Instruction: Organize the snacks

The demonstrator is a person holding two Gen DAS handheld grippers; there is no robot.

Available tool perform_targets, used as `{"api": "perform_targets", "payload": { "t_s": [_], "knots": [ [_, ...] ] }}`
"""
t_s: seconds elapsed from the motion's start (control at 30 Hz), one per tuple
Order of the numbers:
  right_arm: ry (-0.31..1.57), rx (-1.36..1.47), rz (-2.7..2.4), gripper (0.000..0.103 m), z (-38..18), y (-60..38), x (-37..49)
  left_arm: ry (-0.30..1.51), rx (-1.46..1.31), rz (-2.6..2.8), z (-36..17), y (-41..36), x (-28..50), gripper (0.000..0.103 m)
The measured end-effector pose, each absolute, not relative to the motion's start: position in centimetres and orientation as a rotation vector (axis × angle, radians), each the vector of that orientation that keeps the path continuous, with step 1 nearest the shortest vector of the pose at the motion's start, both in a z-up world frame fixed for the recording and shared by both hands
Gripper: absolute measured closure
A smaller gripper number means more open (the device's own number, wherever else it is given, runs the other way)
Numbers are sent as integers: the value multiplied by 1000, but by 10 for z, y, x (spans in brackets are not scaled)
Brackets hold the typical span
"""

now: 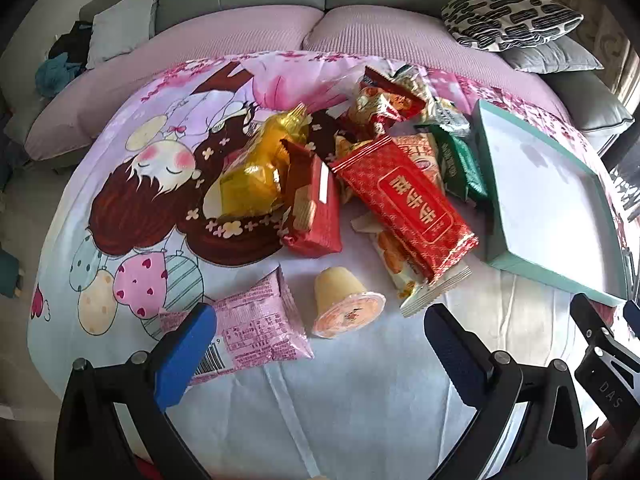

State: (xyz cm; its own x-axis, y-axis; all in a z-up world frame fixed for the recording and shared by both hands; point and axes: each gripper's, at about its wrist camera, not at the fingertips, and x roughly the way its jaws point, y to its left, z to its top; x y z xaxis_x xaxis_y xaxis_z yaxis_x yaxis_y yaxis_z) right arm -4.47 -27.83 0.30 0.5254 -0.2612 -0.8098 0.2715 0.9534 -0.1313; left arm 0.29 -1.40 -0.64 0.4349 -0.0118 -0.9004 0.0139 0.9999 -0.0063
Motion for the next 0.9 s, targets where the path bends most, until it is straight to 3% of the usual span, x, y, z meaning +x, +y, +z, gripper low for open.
{"api": "perform_targets", "payload": {
  "t_s": [0.47, 0.9],
  "knots": [
    [983, 92, -145, 0, 21, -247, -43, 1101, -47, 17, 32, 36, -2, 0],
    [1094, 96, -77, 0, 4, -215, -41, 1285, -211, 69, -16, 90, 3, 0]
  ]
}}
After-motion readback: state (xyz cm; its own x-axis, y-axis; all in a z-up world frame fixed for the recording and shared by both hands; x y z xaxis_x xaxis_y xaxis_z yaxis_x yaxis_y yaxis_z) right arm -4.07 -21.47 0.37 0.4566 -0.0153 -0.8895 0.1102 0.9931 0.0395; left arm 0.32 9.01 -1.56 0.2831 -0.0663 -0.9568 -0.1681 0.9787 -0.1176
